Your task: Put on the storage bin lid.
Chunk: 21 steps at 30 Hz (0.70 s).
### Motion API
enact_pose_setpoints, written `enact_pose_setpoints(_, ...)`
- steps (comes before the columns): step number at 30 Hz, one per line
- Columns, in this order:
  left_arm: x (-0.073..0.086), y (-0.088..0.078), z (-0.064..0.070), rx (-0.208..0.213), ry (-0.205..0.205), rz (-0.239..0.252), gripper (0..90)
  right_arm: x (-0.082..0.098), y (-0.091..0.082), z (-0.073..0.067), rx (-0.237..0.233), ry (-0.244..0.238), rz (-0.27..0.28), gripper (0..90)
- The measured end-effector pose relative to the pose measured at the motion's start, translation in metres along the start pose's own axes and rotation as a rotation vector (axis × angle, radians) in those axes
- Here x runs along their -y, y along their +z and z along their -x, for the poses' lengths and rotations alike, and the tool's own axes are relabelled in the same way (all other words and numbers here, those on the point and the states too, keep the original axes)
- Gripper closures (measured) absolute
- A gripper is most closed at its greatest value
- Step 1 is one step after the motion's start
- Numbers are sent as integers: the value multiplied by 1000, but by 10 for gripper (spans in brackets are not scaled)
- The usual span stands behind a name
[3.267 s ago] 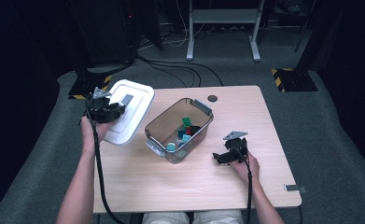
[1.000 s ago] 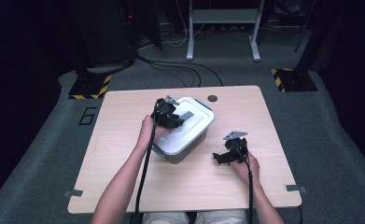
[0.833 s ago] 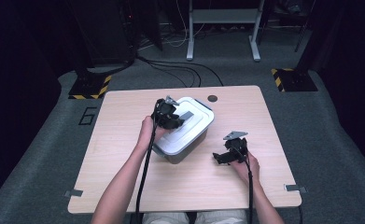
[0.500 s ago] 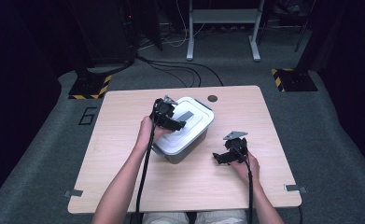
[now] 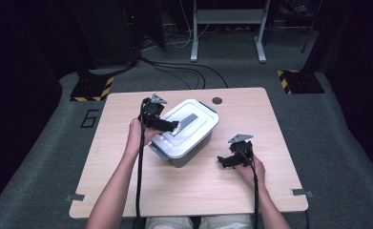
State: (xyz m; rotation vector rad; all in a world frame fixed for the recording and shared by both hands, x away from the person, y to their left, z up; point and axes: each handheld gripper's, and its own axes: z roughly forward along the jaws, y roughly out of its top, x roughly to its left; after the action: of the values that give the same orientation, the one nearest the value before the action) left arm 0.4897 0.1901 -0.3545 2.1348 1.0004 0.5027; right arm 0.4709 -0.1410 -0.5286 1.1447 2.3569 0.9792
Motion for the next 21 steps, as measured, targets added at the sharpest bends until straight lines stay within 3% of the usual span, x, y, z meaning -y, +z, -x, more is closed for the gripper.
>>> enact_pose_setpoints(10,22,-29,-11,-74,6,4,141,0,0,0,0,1,0,0)
enact_pose_setpoints(21,66,-49,-29,-156,-54,-2,122,0,0,0,0,4,0,0)
